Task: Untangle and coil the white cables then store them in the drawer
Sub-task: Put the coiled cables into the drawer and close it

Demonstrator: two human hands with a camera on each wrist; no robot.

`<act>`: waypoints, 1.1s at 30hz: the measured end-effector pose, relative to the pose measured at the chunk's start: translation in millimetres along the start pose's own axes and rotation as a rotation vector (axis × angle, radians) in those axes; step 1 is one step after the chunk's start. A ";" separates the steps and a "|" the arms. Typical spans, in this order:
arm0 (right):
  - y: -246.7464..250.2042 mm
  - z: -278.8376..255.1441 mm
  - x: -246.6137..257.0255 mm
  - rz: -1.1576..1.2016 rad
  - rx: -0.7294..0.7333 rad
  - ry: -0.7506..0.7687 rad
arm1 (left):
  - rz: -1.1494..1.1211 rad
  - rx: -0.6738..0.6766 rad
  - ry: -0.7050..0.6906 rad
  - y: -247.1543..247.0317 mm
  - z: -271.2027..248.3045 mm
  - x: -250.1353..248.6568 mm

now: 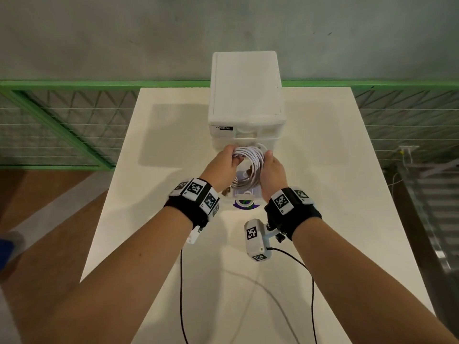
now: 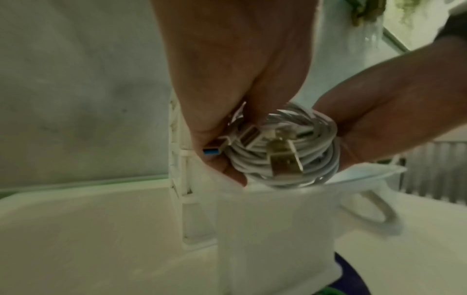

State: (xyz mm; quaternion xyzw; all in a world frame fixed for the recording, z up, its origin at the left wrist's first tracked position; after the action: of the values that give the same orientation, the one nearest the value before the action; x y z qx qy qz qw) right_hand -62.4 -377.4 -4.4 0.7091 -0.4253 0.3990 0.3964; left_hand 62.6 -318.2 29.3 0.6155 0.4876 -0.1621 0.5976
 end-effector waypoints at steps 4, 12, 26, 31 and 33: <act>-0.2 5.4 6.3 -0.280 0.036 0.096 | 0.168 0.059 -0.018 -10.2 9.2 -1.4; -9.0 -16.3 27.3 -0.628 0.127 0.427 | 0.370 0.103 0.065 -22.7 21.9 0.4; -12.3 -34.9 29.7 -1.218 -0.017 0.759 | 0.270 -0.005 0.028 19.1 -3.2 -5.3; -20.1 -33.3 23.1 -1.164 -0.008 0.768 | 0.410 0.132 -0.028 13.4 -22.3 2.6; -22.0 -33.1 18.8 -1.165 0.011 0.773 | 0.477 0.126 -0.074 10.0 -21.0 6.3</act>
State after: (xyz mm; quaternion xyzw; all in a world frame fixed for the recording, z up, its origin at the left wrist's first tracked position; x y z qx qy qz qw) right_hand -43.8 -345.8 19.8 0.6308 0.1977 0.3471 0.6652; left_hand 65.5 -295.0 35.1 0.7428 0.2954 -0.0691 0.5969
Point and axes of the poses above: each hand's wrist, its own z-axis towards the middle knuckle, its own y-axis out of the back of the hand, x = y × z, the point moved 10 cm from there along z, towards the middle knuckle, and after that the axes turned 5 degrees about -z, right-handed, at the moved point
